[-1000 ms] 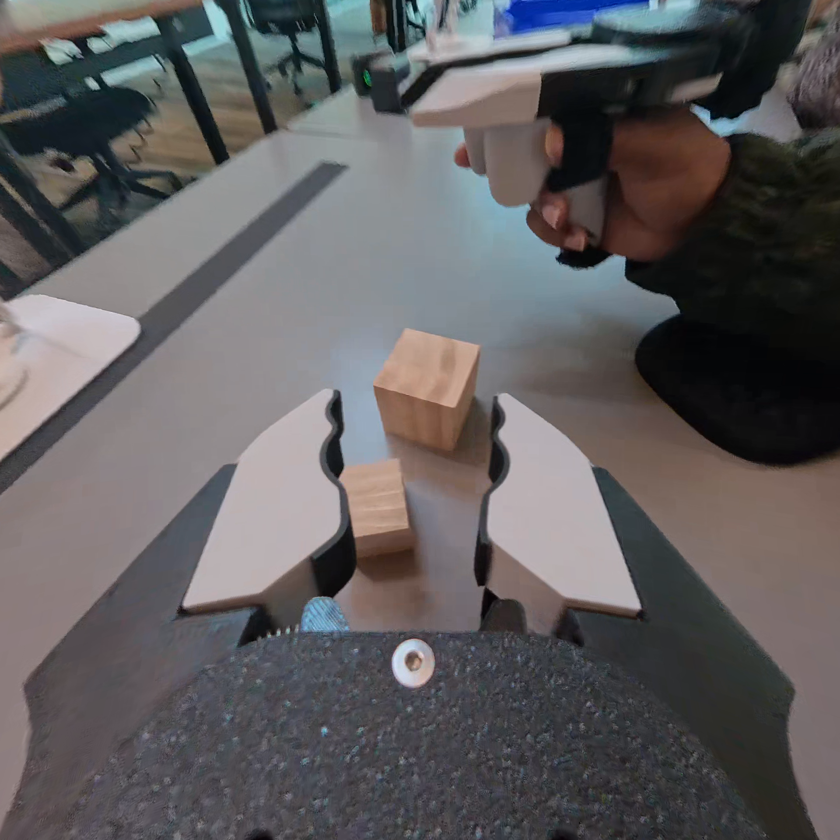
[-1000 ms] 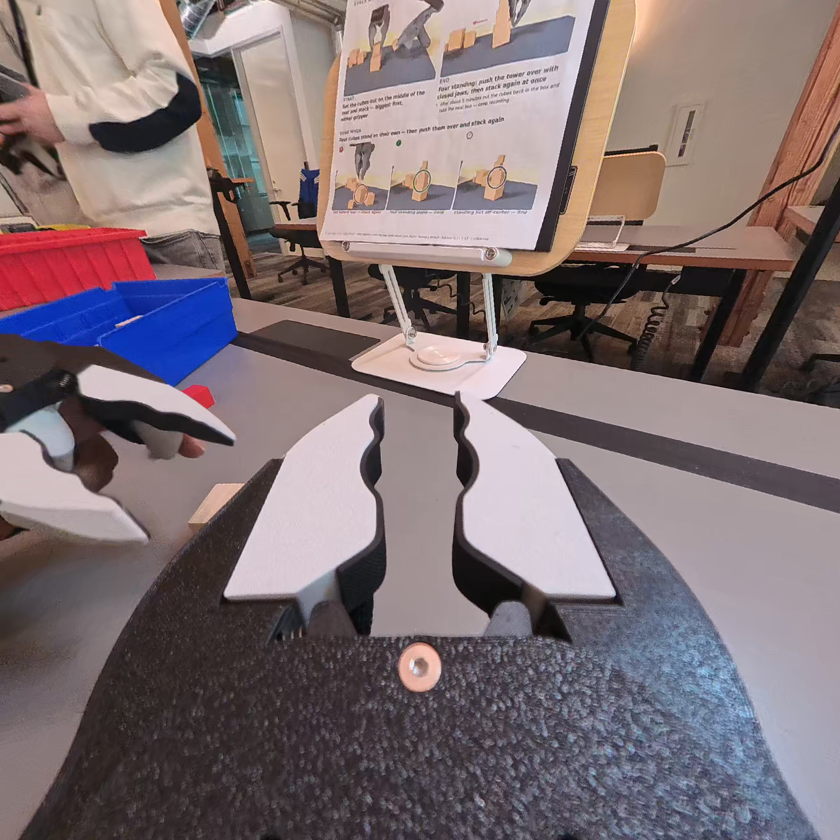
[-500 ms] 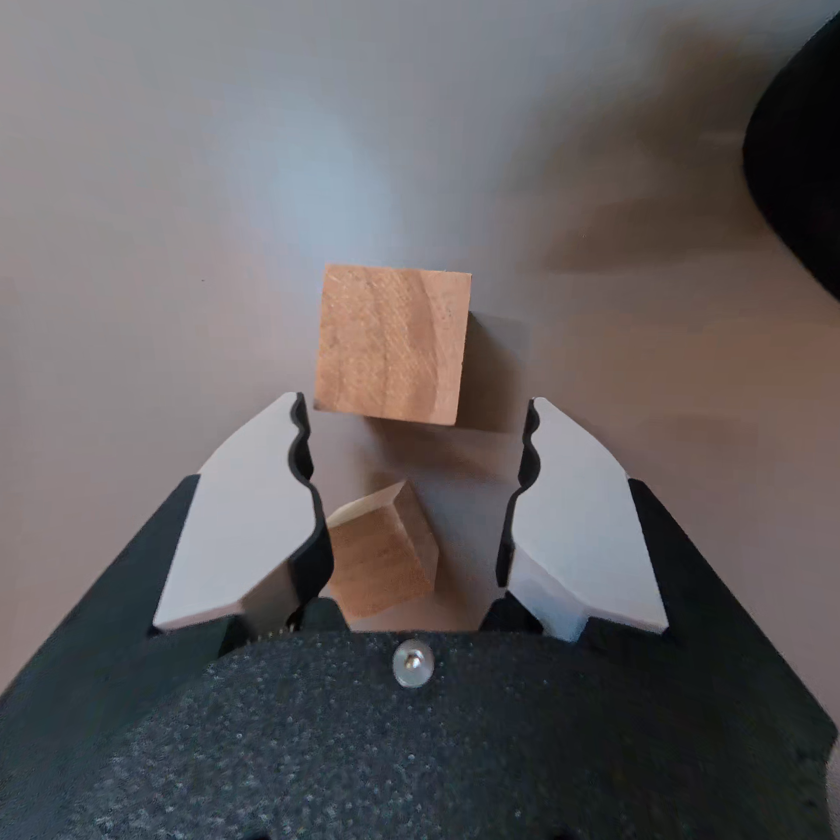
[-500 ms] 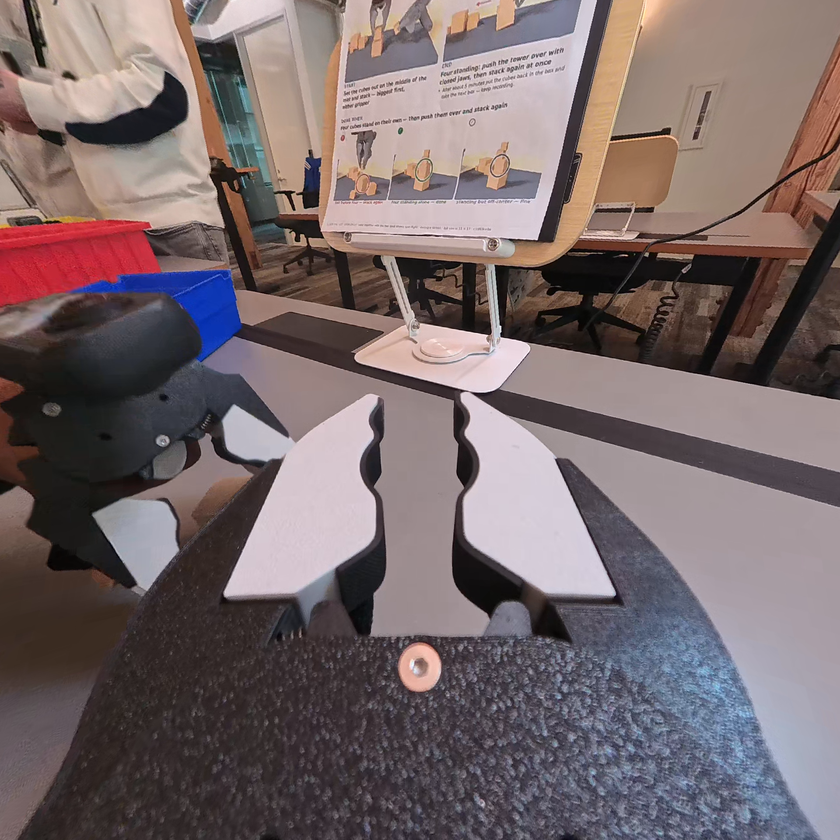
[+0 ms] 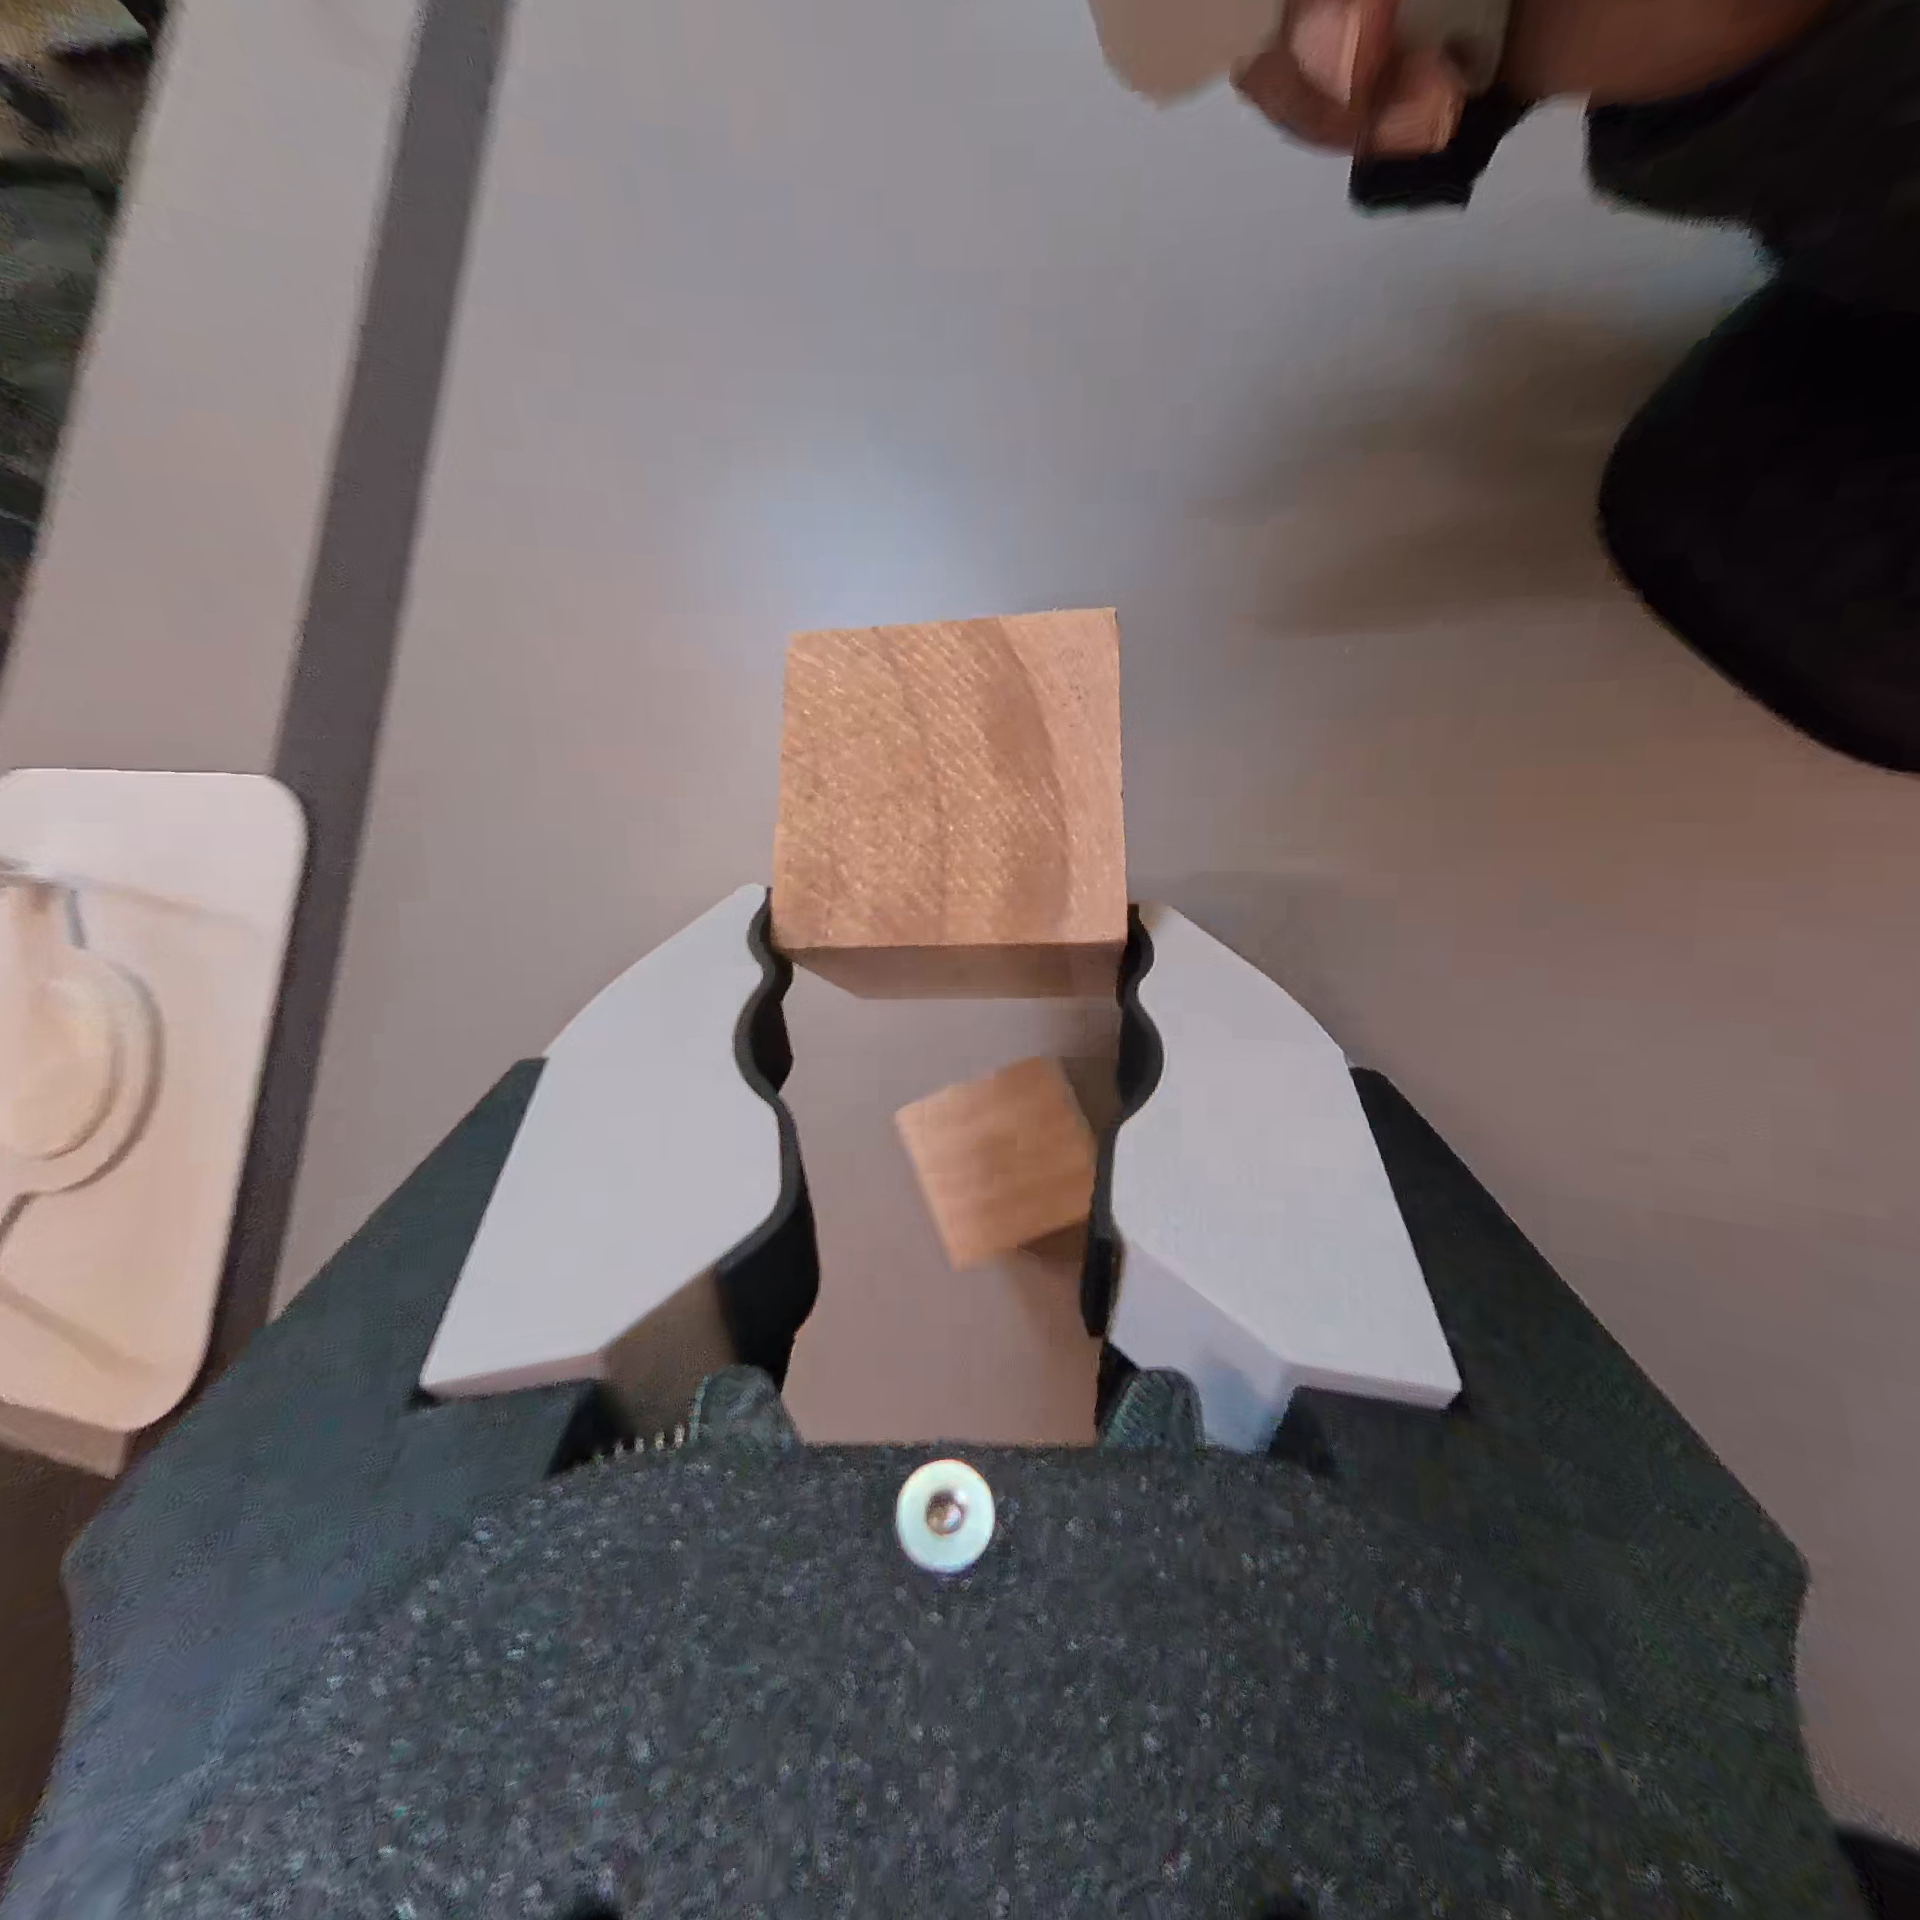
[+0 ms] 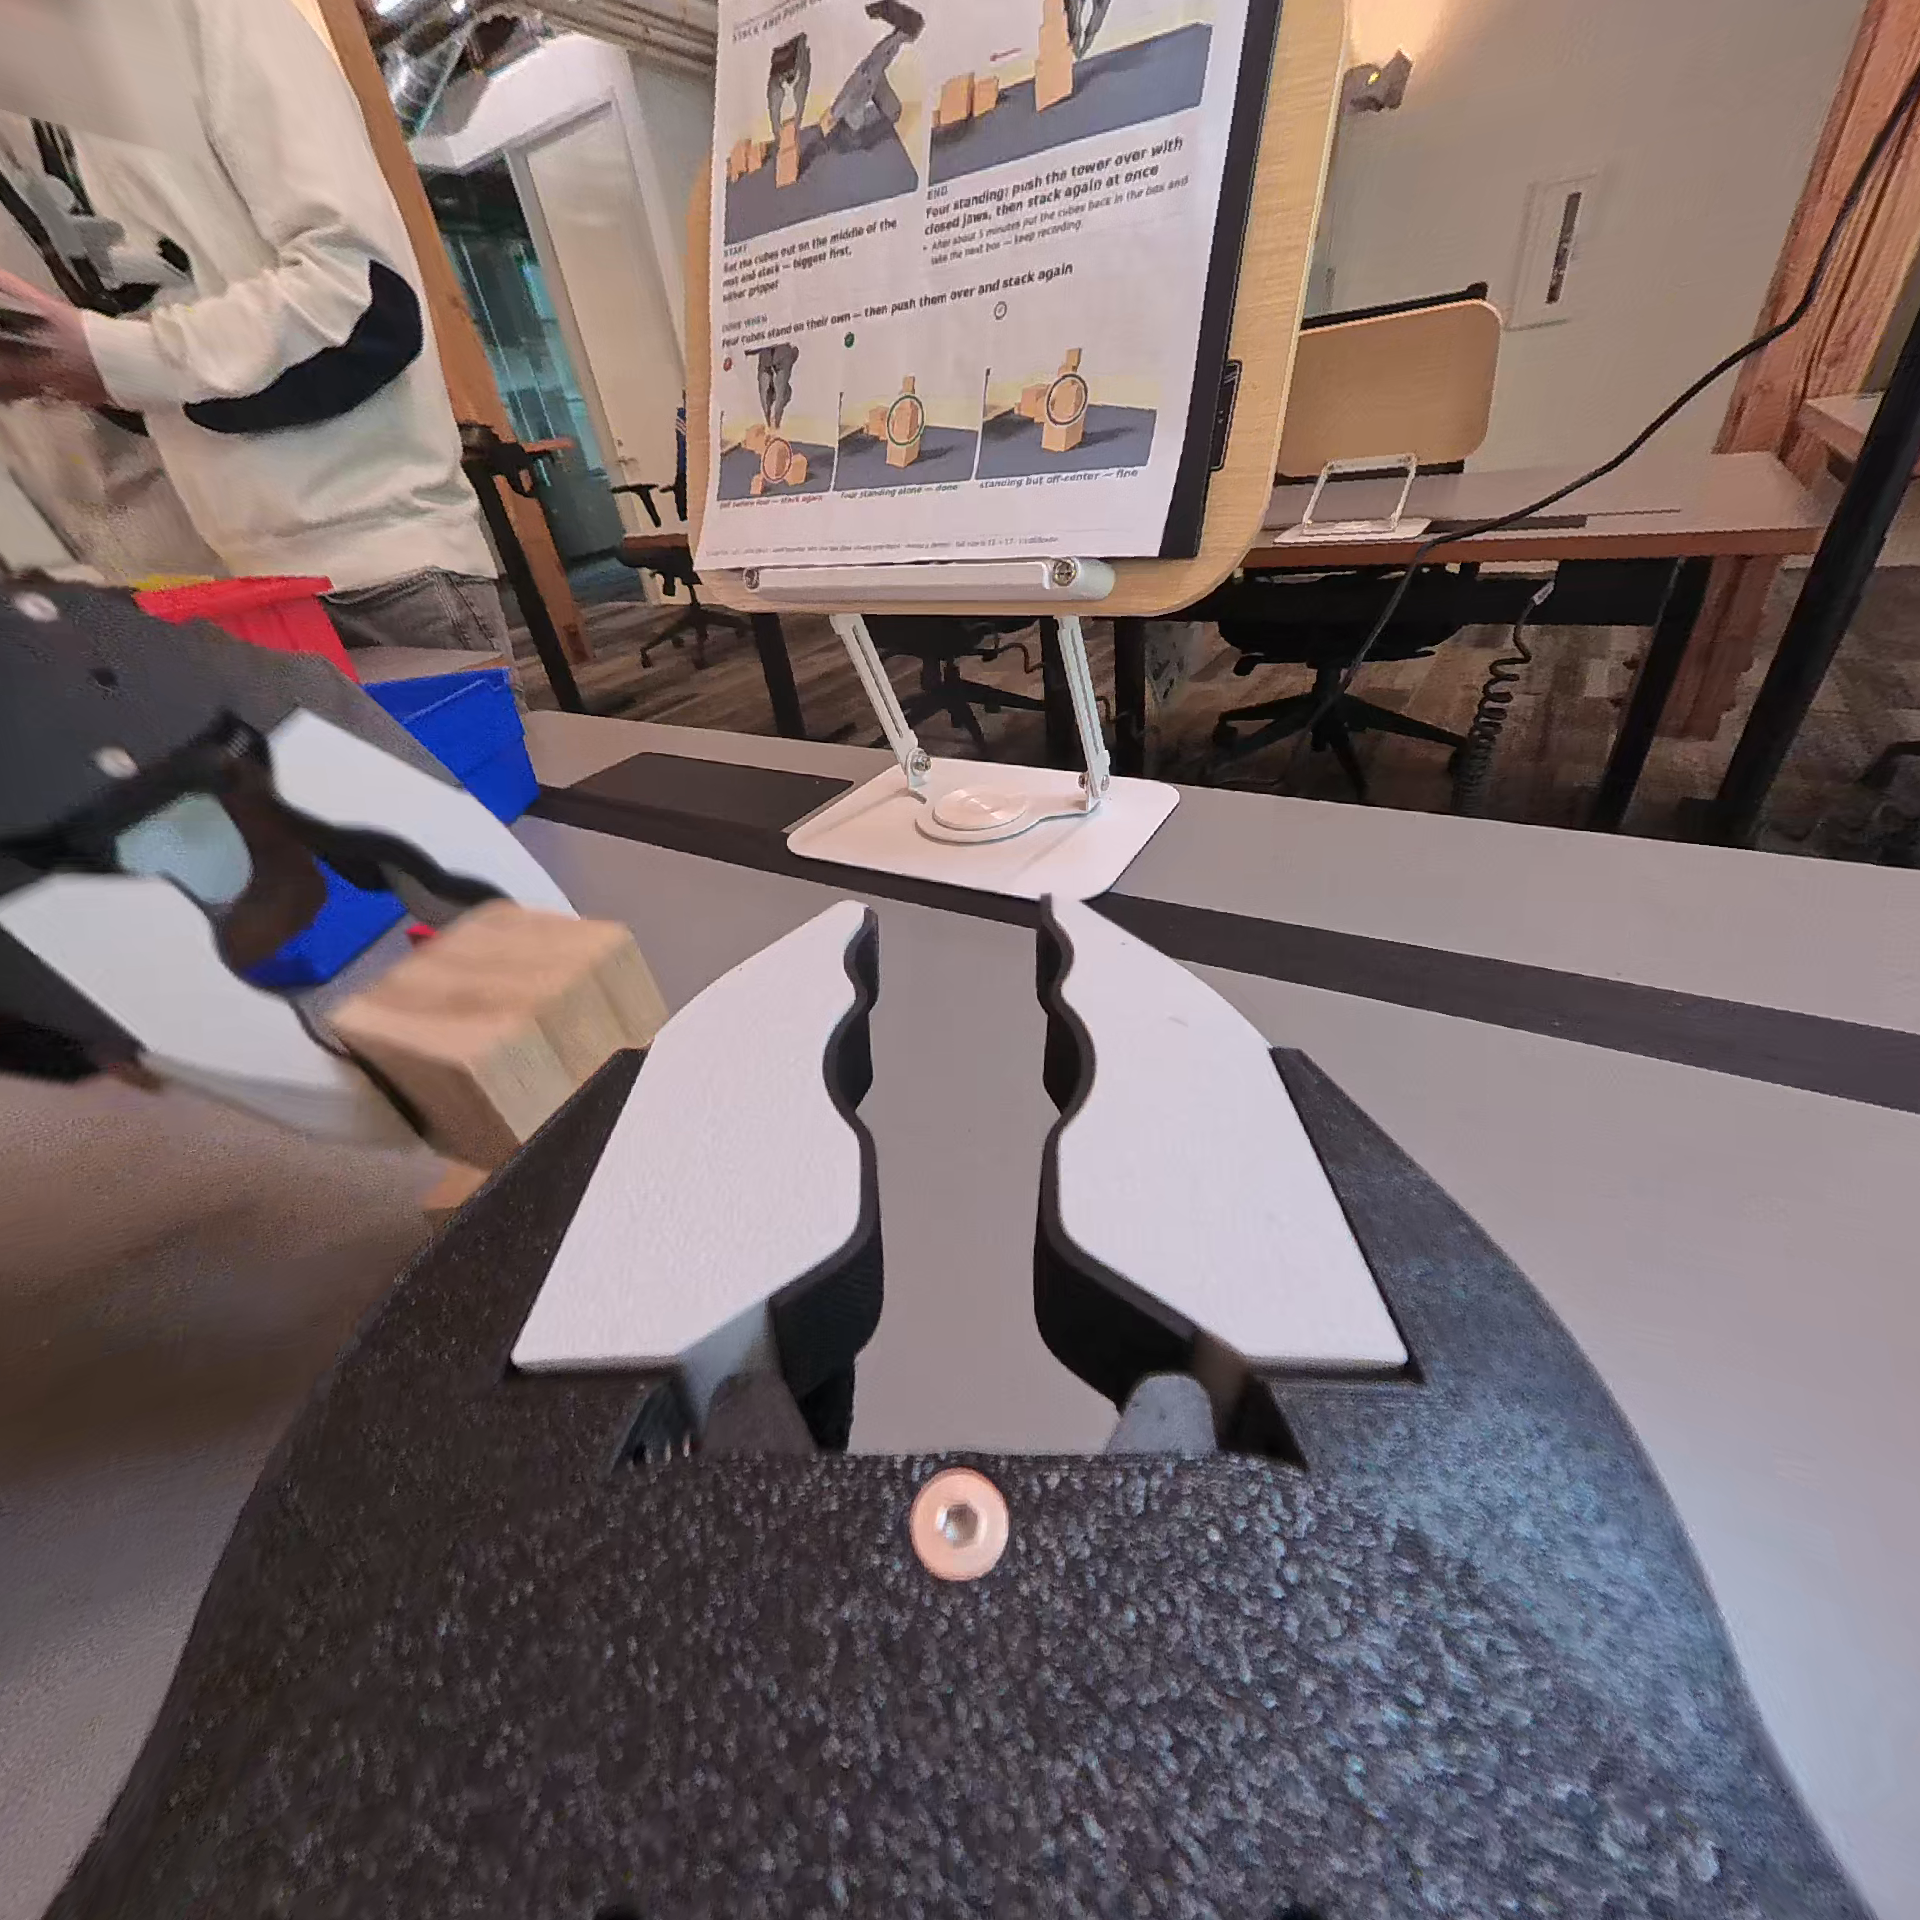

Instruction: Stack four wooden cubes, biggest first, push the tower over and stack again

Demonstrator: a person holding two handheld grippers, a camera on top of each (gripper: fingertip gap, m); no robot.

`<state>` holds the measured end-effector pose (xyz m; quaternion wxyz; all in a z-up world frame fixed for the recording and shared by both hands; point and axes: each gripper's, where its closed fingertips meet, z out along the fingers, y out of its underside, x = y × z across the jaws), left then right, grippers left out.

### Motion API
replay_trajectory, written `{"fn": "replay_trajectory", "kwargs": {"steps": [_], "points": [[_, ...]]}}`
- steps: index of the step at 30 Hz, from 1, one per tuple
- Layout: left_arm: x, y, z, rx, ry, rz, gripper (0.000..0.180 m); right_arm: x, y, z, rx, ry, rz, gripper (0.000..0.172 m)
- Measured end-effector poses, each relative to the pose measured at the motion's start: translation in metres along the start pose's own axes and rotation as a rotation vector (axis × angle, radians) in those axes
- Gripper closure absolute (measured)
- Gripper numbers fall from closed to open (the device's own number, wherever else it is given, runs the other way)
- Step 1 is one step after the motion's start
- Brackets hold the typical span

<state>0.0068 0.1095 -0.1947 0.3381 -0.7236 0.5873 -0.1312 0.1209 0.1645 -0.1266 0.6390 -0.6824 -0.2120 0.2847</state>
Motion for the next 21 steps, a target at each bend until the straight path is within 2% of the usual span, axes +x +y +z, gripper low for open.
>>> {"fn": "replay_trajectory", "kwargs": {"steps": [1, 4, 7, 11, 14, 17, 21], "points": [[-0.007, -0.001, -0.017, 0.030, -0.011, -0.006, 0.119, 0.001, -0.002, -0.001, 0.009, 0.001, 0.006, 0.143], [-0.023, 0.011, -0.062, 0.082, -0.037, -0.032, 0.119, 0.005, -0.009, -0.005, 0.051, 0.030, 0.000, 0.147], [-0.023, 0.049, -0.081, 0.072, -0.005, -0.090, 0.120, 0.012, -0.018, -0.012, 0.103, 0.084, -0.015, 0.155], [-0.002, 0.107, -0.071, 0.057, 0.066, -0.175, 0.120, 0.019, -0.026, -0.020, 0.159, 0.139, -0.046, 0.171], [0.010, 0.137, -0.054, 0.057, 0.073, -0.195, 0.120, 0.020, -0.028, -0.022, 0.180, 0.145, -0.065, 0.171], [0.012, 0.137, -0.050, 0.131, 0.086, -0.206, 0.121, 0.019, -0.026, -0.021, 0.181, 0.139, -0.078, 0.171], [0.010, 0.138, -0.043, 0.118, 0.078, -0.134, 0.120, 0.015, -0.017, -0.015, 0.149, 0.121, -0.090, 0.171]]}}
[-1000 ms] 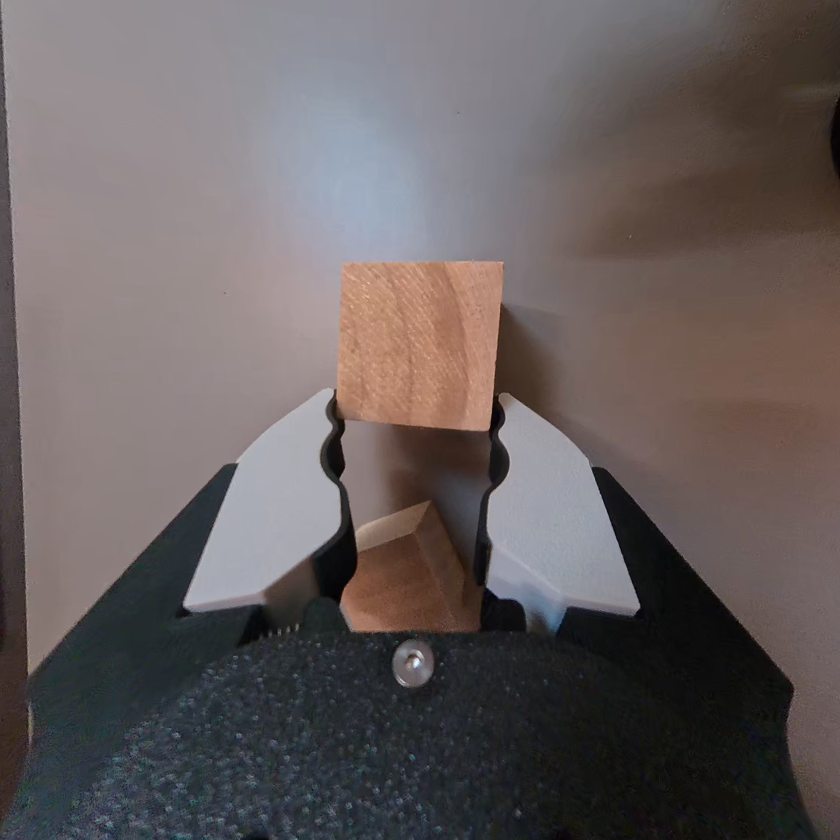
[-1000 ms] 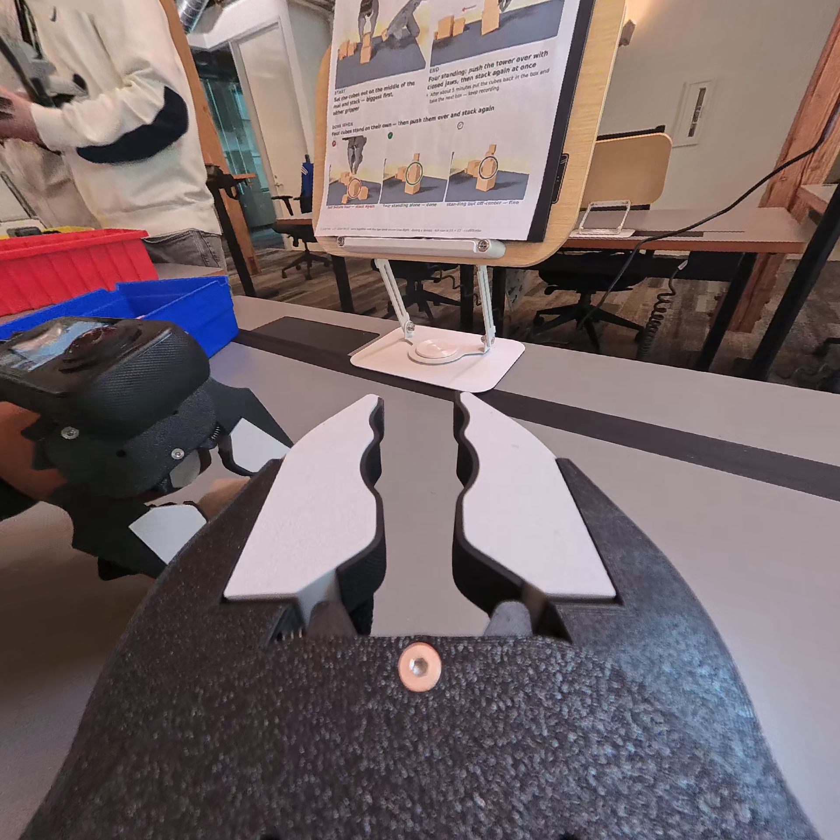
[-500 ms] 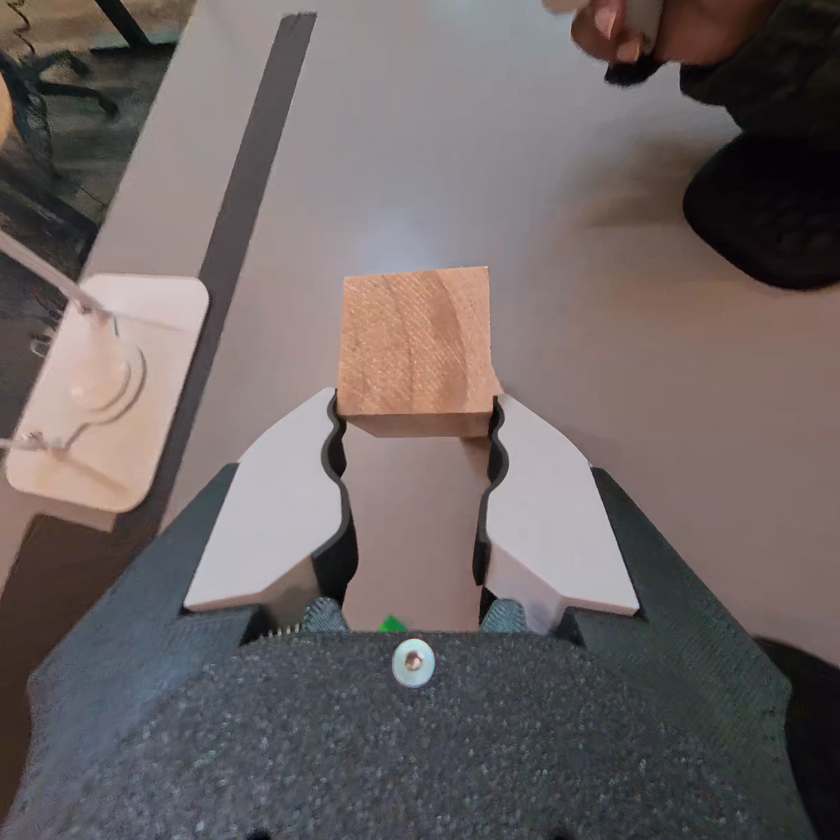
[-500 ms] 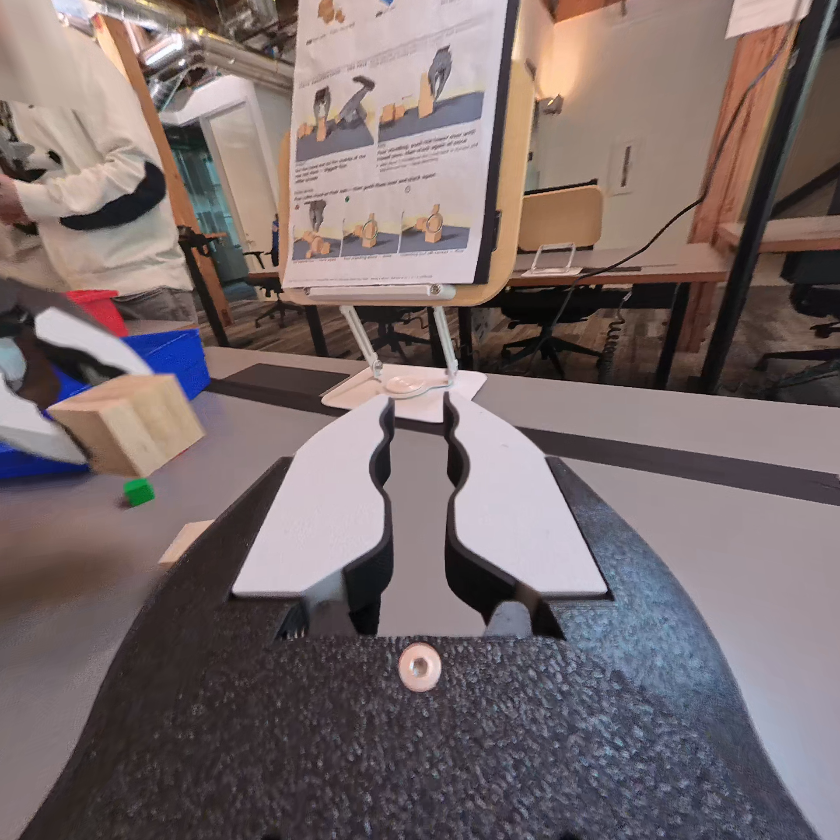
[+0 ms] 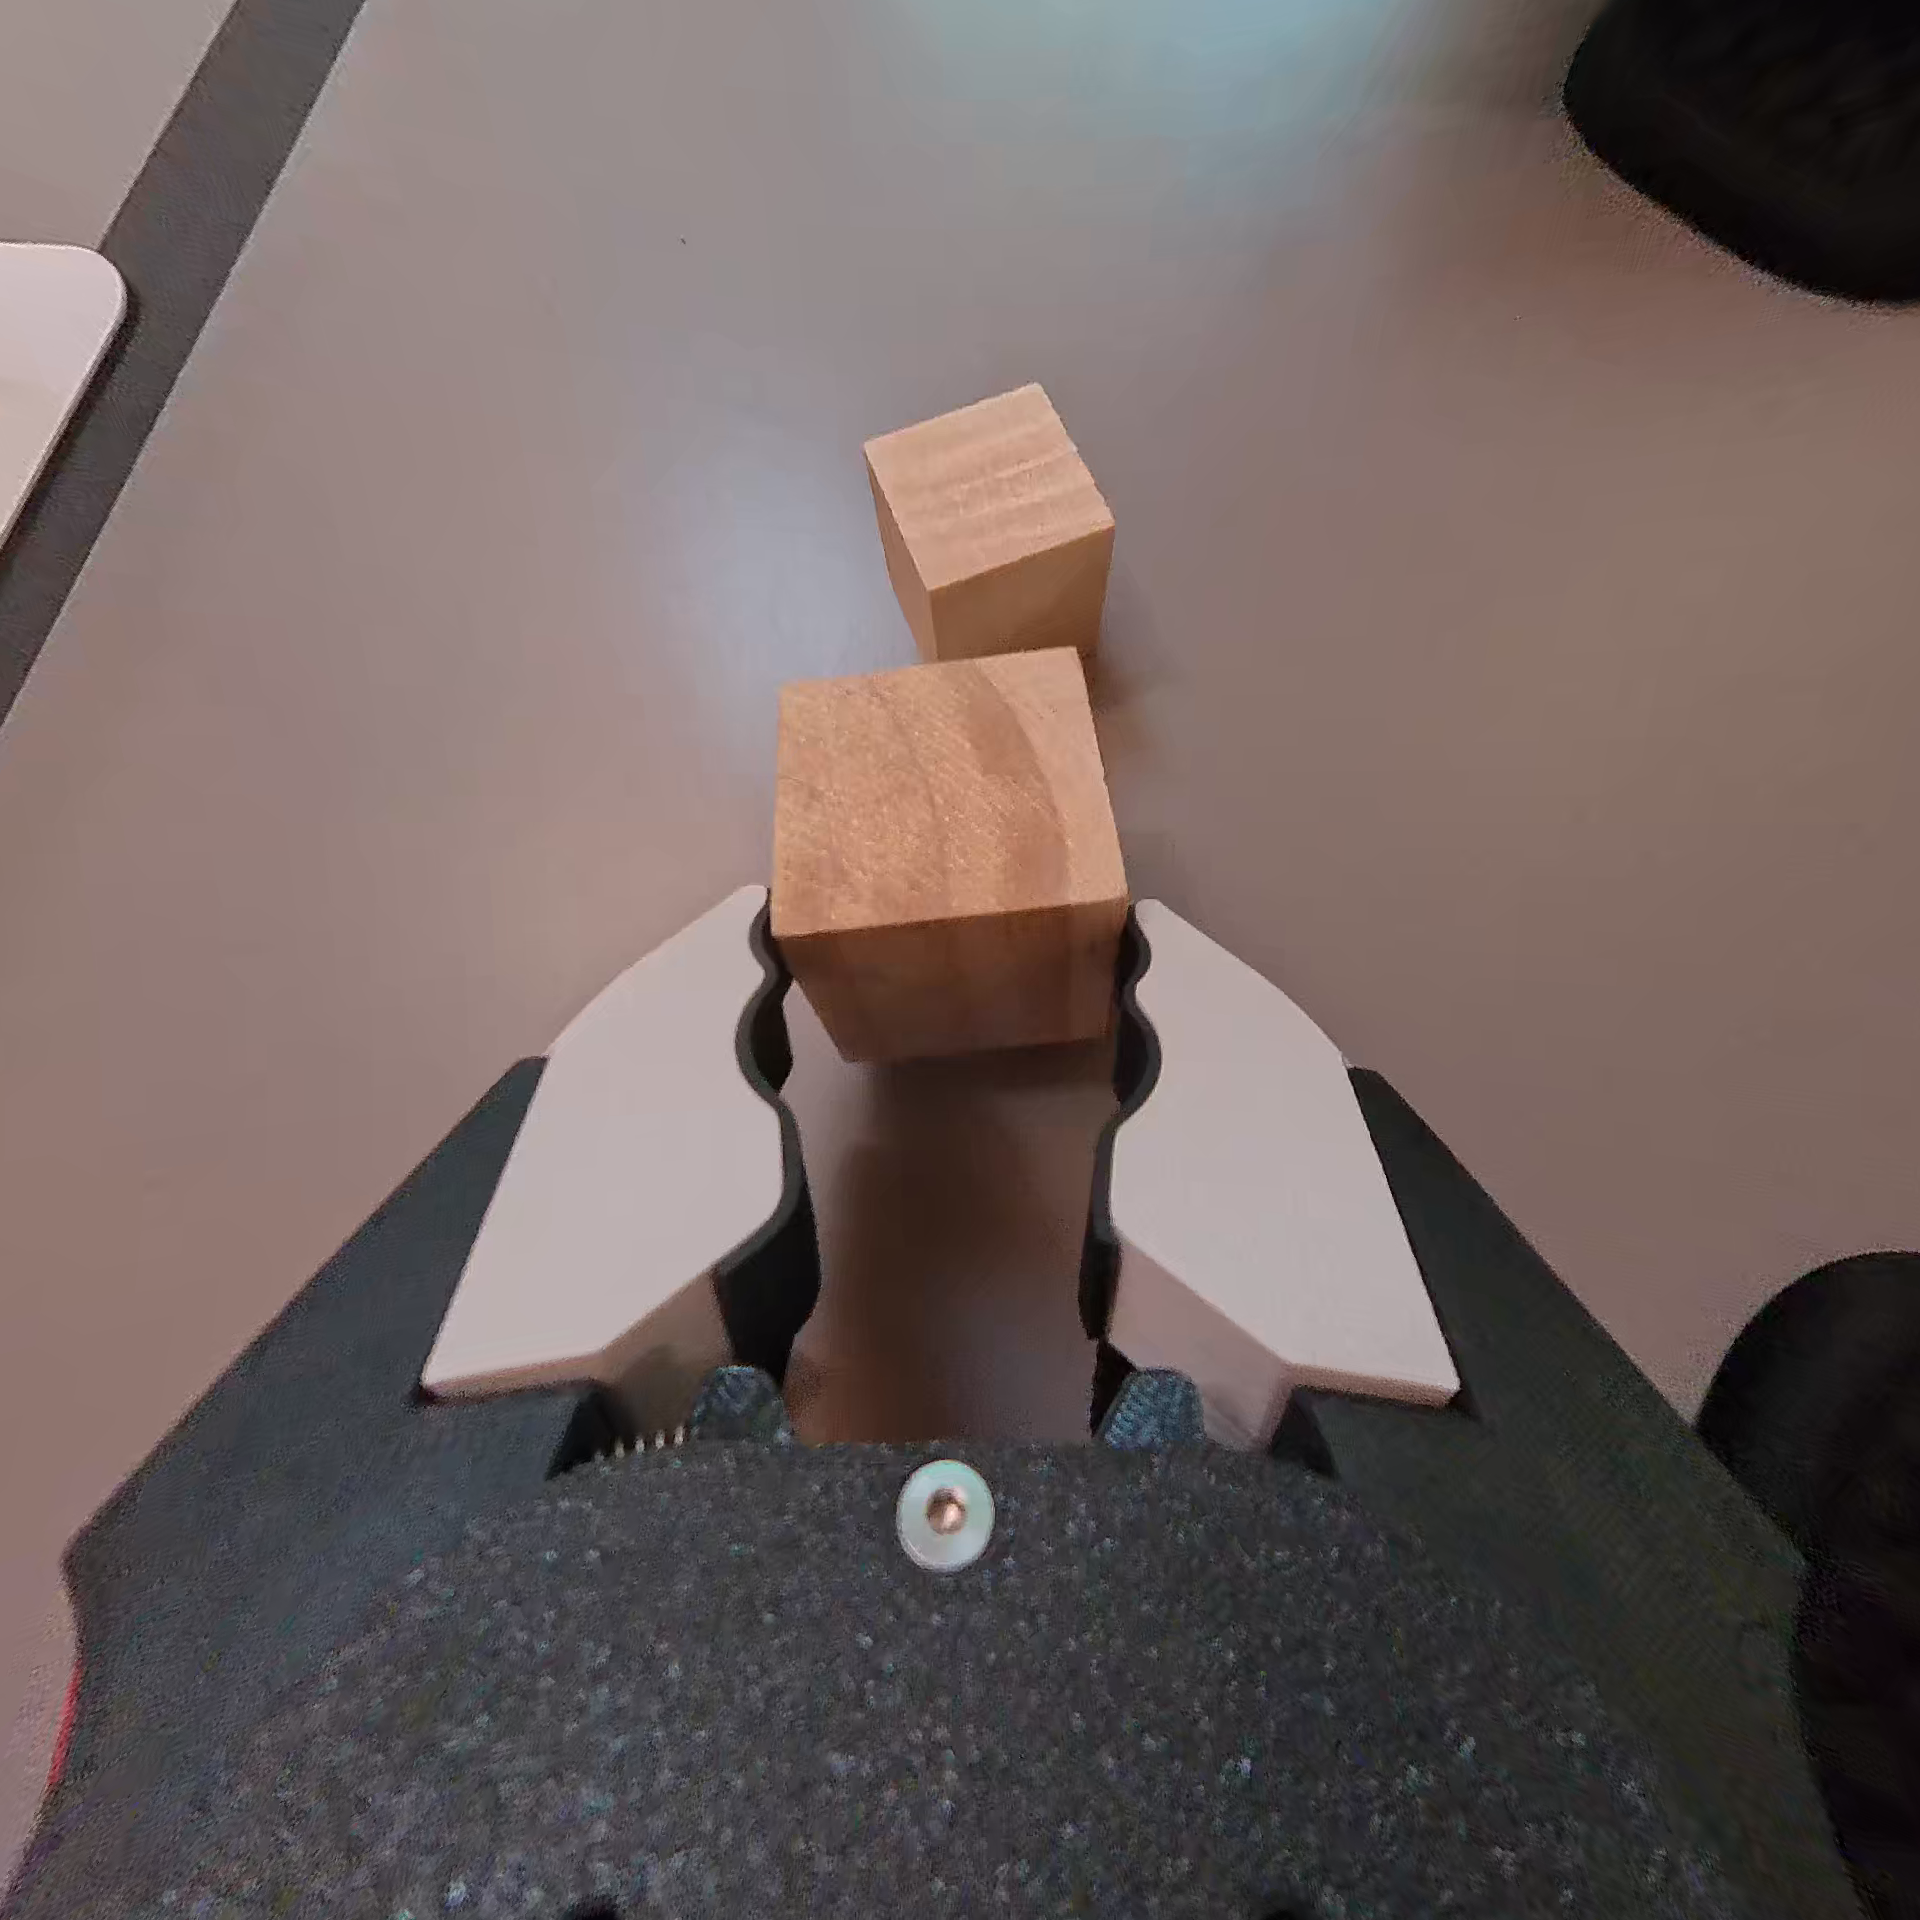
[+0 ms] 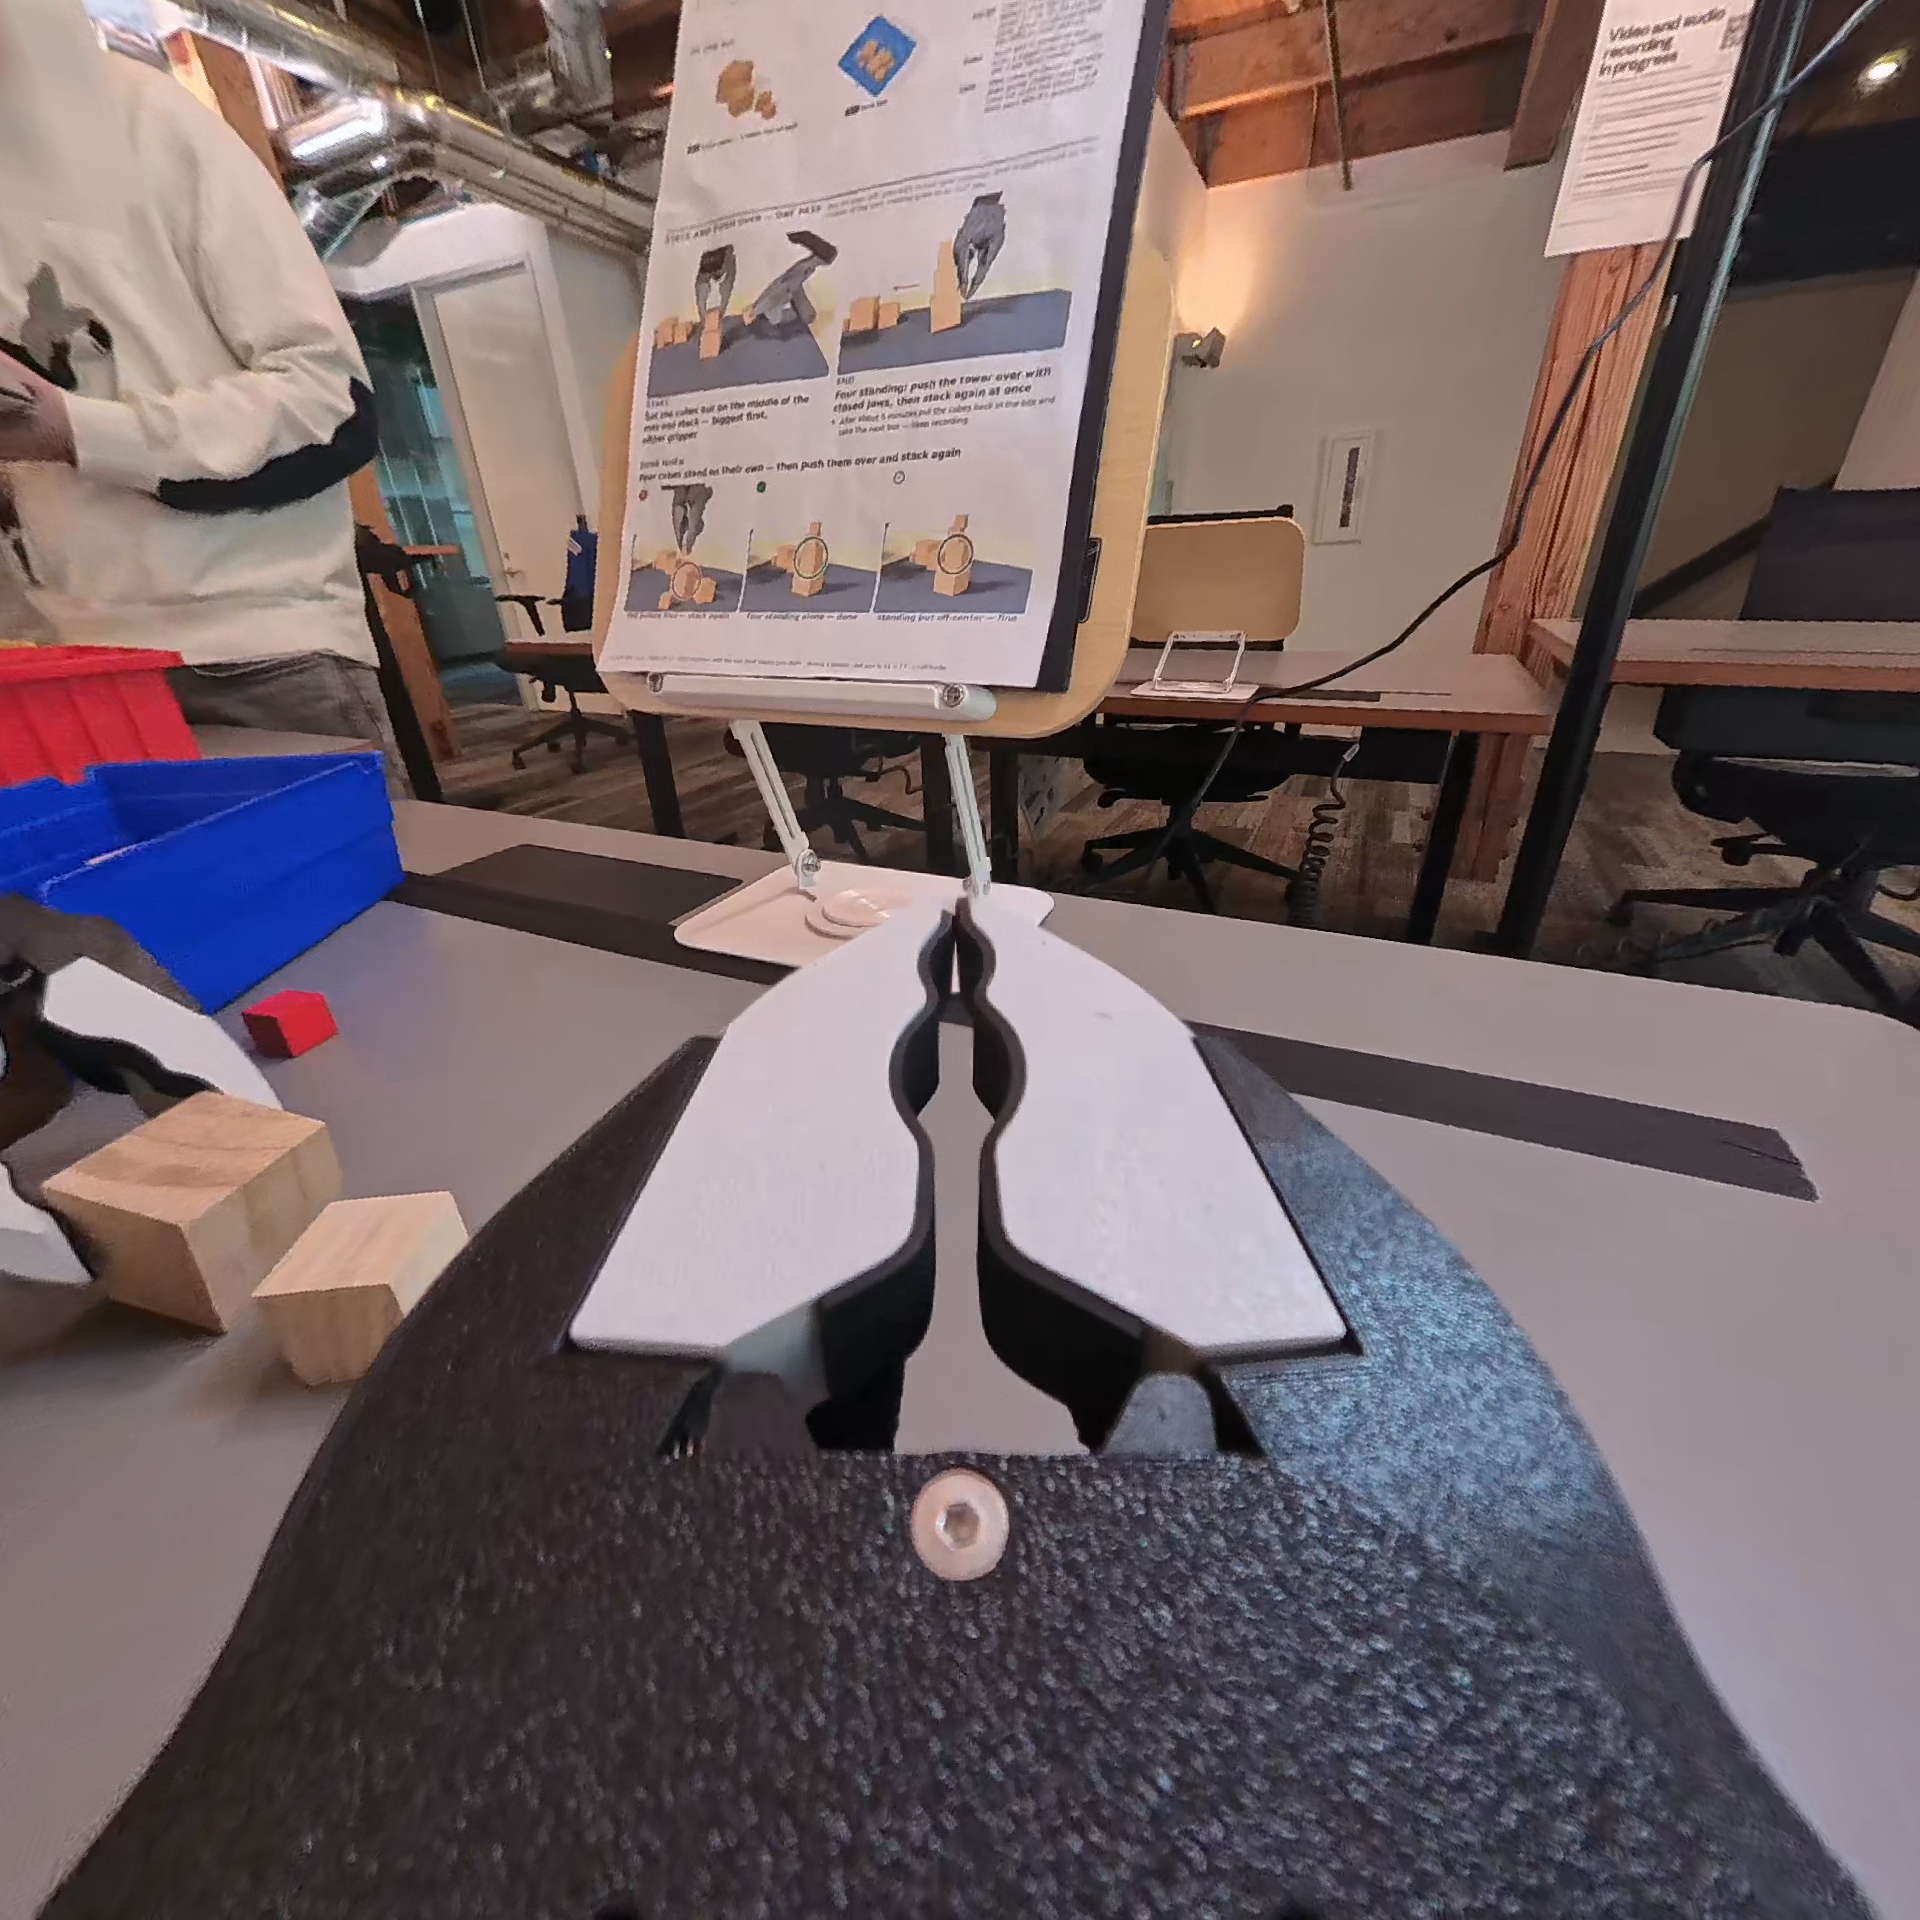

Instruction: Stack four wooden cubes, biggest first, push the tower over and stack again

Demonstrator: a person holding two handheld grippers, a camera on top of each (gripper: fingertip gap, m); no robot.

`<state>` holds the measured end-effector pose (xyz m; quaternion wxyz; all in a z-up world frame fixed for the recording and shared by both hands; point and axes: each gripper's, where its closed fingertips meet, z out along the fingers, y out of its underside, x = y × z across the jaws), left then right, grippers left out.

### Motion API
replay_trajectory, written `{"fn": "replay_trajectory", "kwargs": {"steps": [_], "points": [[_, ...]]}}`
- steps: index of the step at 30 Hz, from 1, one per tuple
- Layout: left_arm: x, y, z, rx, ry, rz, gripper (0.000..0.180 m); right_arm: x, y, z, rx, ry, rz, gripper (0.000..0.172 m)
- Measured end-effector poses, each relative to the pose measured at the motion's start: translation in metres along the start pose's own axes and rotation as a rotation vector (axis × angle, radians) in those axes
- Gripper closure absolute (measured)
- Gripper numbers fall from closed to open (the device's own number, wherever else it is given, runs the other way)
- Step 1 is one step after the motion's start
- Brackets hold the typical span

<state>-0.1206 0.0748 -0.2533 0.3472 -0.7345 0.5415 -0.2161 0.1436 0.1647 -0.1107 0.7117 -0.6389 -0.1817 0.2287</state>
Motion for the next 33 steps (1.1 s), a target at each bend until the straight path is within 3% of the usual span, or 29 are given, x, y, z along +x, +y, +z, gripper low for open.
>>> {"fn": "replay_trajectory", "kwargs": {"steps": [6, 12, 17, 27, 33], "points": [[-0.003, 0.007, 0.009, -0.081, 0.022, 0.074, 0.120, -0.007, 0.003, 0.002, -0.013, -0.029, -0.018, 0.171], [-0.020, 0.010, -0.003, -0.149, -0.053, 0.081, 0.115, -0.009, 0.002, 0.002, -0.009, -0.040, -0.010, 0.171], [-0.016, 0.003, -0.014, -0.109, -0.043, 0.032, 0.115, -0.012, 0.003, 0.003, -0.016, -0.055, -0.008, 0.171], [-0.013, -0.008, 0.008, -0.097, -0.068, 0.041, 0.122, -0.016, 0.005, 0.004, -0.029, -0.078, -0.001, 0.171], [-0.012, -0.014, 0.013, -0.082, -0.072, 0.033, 0.116, -0.018, 0.007, 0.004, -0.036, -0.081, -0.007, 0.171]]}}
